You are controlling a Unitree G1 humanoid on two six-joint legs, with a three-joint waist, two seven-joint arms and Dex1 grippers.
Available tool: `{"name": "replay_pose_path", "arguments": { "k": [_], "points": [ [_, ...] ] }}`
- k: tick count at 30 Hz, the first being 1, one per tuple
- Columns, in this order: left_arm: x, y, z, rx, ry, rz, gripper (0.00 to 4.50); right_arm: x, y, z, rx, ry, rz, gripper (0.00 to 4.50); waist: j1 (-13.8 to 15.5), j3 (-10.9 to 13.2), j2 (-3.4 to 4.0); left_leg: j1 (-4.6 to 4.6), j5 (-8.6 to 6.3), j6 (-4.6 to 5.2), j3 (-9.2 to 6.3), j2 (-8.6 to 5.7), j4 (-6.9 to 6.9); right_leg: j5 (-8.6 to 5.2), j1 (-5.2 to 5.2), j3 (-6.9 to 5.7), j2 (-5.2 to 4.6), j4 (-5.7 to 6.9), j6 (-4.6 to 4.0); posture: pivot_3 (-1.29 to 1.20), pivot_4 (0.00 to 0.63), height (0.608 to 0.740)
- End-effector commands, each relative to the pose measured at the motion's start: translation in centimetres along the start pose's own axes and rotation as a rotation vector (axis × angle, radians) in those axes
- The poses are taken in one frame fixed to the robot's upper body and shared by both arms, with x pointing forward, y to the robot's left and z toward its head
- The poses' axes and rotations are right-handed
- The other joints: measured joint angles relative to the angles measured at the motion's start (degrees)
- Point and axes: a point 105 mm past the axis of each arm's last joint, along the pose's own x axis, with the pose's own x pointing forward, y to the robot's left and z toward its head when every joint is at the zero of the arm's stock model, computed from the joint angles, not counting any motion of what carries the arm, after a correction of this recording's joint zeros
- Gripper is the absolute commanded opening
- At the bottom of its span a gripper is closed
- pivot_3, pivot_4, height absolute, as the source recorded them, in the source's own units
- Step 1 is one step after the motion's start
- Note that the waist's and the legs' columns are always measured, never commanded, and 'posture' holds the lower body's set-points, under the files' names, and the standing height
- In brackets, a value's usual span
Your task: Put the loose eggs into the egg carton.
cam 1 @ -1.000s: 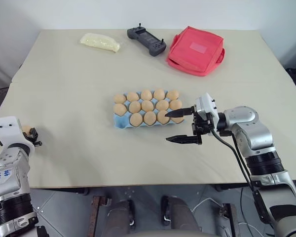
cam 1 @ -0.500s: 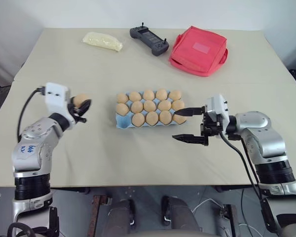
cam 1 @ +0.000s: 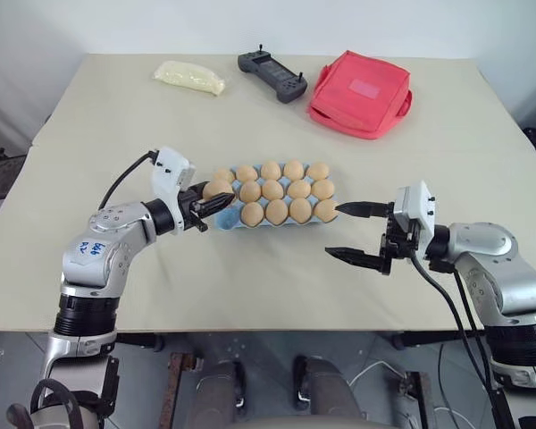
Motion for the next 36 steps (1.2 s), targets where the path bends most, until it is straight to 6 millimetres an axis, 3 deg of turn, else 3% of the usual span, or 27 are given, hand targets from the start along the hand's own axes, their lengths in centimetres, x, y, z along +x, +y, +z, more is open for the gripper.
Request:
{"name": "replay_pose_path", "arguments": {
  "k": [1, 9, 14, 19, 29, 36],
  "points": [
    [0.3, 0.2, 0.3, 0.009, -0.016, -0.004, 2.0, -0.5, -0.1, 1.2, -0.038, -0.022, -0.028, 4.5, 0.0, 0.0, 0.0, 0.0, 0.01, 0.01, -0.01, 0.0, 0.0, 0.01, 0.0, 0.02, 0.0, 0.0, -0.01, 0.0, 0.15, 0.74],
    [0.6, 0.1, -0.1, 0.008, -0.01, -0.01, 4.46, -0.4, -0.1, 1.2, -0.041, -0.022, -0.034, 4.5, 0.1, 0.0, 0.0, -0.02, 0.02, 0.02, -0.03, 0.0, 0.0, 0.02, 0.0, 0.11, -0.03, -0.01, -0.01, 0.0, 0.15, 0.74],
    [-0.2, 1.2, 1.0, 0.043, -0.048, 0.051, 4.46, -0.4, -0.2, 1.3, -0.044, -0.024, -0.033, 4.5, 0.1, 0.0, 0.0, -0.02, 0.02, 0.04, -0.03, 0.0, 0.02, 0.02, 0.01, 0.11, -0.03, 0.0, 0.0, 0.0, 0.15, 0.74],
    [-2.4, 2.3, 3.2, 0.067, -0.154, 0.099, 4.46, -1.0, -0.8, 1.2, -0.049, -0.017, -0.049, 4.5, 0.0, 0.0, 0.0, -0.03, 0.02, 0.03, -0.03, 0.01, -0.02, 0.02, -0.02, 0.11, -0.02, -0.01, 0.0, 0.0, 0.15, 0.74],
    [-7.1, 3.0, 1.6, 0.189, -0.13, 0.102, 4.46, -2.7, -2.3, -0.4, -0.021, 0.018, -0.119, 4.5, 0.0, 0.0, -0.01, -0.03, 0.0, 0.03, -0.04, 0.01, -0.04, 0.02, 0.0, 0.14, -0.06, -0.08, 0.0, 0.0, 0.15, 0.74],
    [-7.9, 3.0, 1.7, 0.199, -0.154, 0.12, 4.46, -2.8, -2.8, -0.6, -0.013, -0.002, -0.151, 4.5, 0.0, 0.0, -0.01, -0.03, -0.02, 0.09, -0.09, 0.01, -0.07, 0.04, 0.0, 0.21, -0.13, -0.08, -0.04, 0.0, 0.15, 0.74]
  ]
}}
